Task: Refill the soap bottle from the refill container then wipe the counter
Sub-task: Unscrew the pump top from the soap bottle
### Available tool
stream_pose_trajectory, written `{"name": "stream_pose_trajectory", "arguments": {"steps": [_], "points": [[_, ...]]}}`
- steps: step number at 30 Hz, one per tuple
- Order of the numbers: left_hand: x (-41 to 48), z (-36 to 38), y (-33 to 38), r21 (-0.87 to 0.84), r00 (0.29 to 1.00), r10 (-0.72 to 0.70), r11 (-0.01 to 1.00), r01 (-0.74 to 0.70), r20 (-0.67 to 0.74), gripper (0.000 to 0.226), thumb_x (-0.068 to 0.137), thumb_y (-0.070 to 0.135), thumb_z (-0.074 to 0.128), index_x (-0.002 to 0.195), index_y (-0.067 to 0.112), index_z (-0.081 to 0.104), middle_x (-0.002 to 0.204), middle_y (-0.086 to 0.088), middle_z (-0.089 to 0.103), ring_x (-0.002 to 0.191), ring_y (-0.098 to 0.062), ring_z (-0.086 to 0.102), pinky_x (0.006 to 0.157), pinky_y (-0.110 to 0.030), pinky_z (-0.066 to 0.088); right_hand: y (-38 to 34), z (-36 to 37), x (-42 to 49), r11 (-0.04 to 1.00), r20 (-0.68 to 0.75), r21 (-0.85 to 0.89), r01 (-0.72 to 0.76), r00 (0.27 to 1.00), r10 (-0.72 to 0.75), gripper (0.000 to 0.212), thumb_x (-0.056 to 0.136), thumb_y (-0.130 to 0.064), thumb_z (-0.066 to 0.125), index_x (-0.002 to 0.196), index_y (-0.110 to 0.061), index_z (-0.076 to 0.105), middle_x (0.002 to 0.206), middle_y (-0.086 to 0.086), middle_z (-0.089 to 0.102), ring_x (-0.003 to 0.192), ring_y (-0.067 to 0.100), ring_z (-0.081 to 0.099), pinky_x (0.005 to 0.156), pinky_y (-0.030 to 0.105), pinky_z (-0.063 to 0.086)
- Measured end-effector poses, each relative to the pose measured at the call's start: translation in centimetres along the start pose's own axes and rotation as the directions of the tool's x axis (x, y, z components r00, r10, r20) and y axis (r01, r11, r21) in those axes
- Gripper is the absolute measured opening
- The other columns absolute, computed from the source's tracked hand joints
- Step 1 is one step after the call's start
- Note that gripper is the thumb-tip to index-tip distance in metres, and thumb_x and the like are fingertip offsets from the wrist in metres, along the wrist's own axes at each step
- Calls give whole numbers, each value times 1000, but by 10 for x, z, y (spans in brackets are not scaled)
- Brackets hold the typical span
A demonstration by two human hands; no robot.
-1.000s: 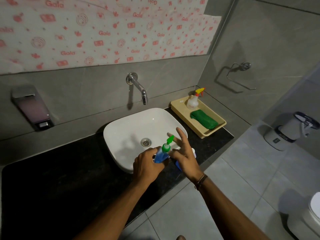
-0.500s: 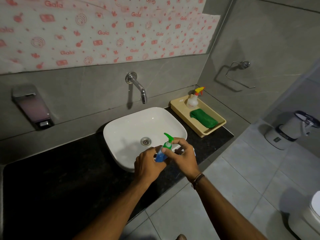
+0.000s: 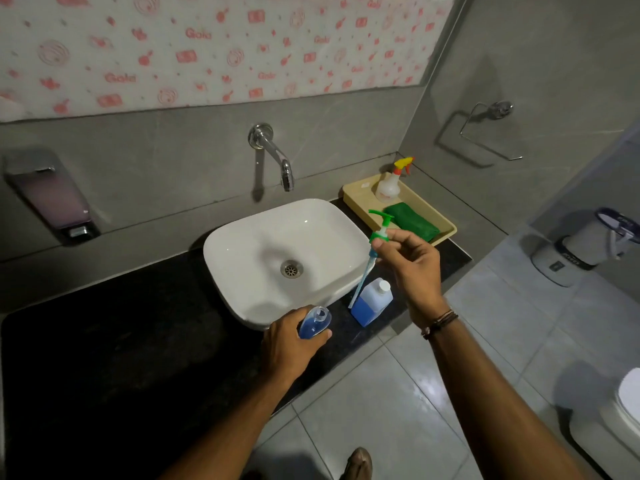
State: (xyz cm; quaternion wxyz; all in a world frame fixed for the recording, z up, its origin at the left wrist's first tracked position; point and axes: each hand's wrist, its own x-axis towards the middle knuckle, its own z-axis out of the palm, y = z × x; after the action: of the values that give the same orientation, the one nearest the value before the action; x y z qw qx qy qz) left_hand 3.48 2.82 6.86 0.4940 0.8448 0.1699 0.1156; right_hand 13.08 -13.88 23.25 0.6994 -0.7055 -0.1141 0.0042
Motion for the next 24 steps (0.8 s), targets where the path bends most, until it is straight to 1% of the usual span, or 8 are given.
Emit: {"name": "stream_pose_trajectory", "arguments": {"steps": [3, 5, 7, 9, 11, 16, 19, 24], "points": [[-7, 8, -12, -21, 995, -97, 995, 98, 16, 49, 63, 40, 97, 106, 31, 76, 105, 10, 78, 96, -13, 72, 75, -26, 56, 37, -7, -1, 985, -1, -152, -79, 997, 79, 28, 78, -26, 79, 103, -13, 75, 90, 8, 76, 78, 16, 72, 72, 28, 62], [-9, 16, -21, -21, 989, -147, 989, 148, 27, 47, 62, 37, 97, 104, 33, 77, 97, 11, 79, 89, -13, 73, 71, -27, 53, 78, -11, -6, 928, -6, -324, -182, 982, 190, 25, 81, -21, 82, 104, -13, 76, 94, 9, 76, 83, 22, 74, 76, 35, 63], [-10, 25, -31, -42, 982, -182, 982, 184, 43, 45, 62, 34, 97, 103, 36, 78, 91, 14, 78, 86, -13, 74, 71, -28, 56, 125, -13, -15, 809, -40, -511, -291, 948, 316, 26, 81, -27, 84, 104, -18, 77, 97, 0, 77, 87, 19, 74, 82, 41, 63], [-11, 35, -41, -61, 980, -187, 980, 191, 64, 43, 62, 30, 96, 100, 36, 77, 89, 15, 77, 86, -12, 74, 73, -31, 60, 167, -12, -26, 671, -54, -669, -320, 921, 385, 29, 80, -39, 83, 105, -25, 77, 98, -8, 76, 87, 9, 72, 84, 37, 62], [-10, 46, -52, -51, 981, -180, 982, 184, 72, 40, 64, 26, 95, 99, 34, 77, 92, 11, 79, 87, -15, 75, 77, -37, 63, 203, -7, -33, 574, -53, -753, -322, 899, 435, 30, 81, -43, 80, 107, -27, 76, 98, -12, 74, 89, 6, 70, 82, 32, 61], [-4, 61, -78, -68, 989, -142, 987, 145, 45, 40, 65, 19, 93, 100, 30, 77, 97, 8, 79, 94, -15, 74, 85, -40, 61, 254, 10, -25, 470, -148, -786, -401, 861, 486, 28, 79, -36, 82, 104, -27, 74, 105, -6, 72, 96, 11, 67, 82, 31, 60], [2, 66, -89, -67, 992, -126, 990, 127, 26, 41, 68, 15, 90, 106, 22, 77, 103, 3, 79, 101, -19, 74, 91, -42, 59, 267, 22, -15, 464, -194, -767, -443, 849, 491, 26, 76, -30, 85, 99, -27, 74, 103, -6, 70, 99, 16, 67, 85, 34, 60], [12, 67, -97, -94, 992, -118, 988, 121, 40, 41, 70, 13, 86, 107, 25, 76, 100, 7, 78, 98, -13, 73, 87, -33, 58, 283, 32, -7, 463, -243, -742, -485, 838, 489, 29, 72, -26, 87, 97, -26, 71, 101, -2, 68, 96, 20, 66, 84, 37, 59]]}}
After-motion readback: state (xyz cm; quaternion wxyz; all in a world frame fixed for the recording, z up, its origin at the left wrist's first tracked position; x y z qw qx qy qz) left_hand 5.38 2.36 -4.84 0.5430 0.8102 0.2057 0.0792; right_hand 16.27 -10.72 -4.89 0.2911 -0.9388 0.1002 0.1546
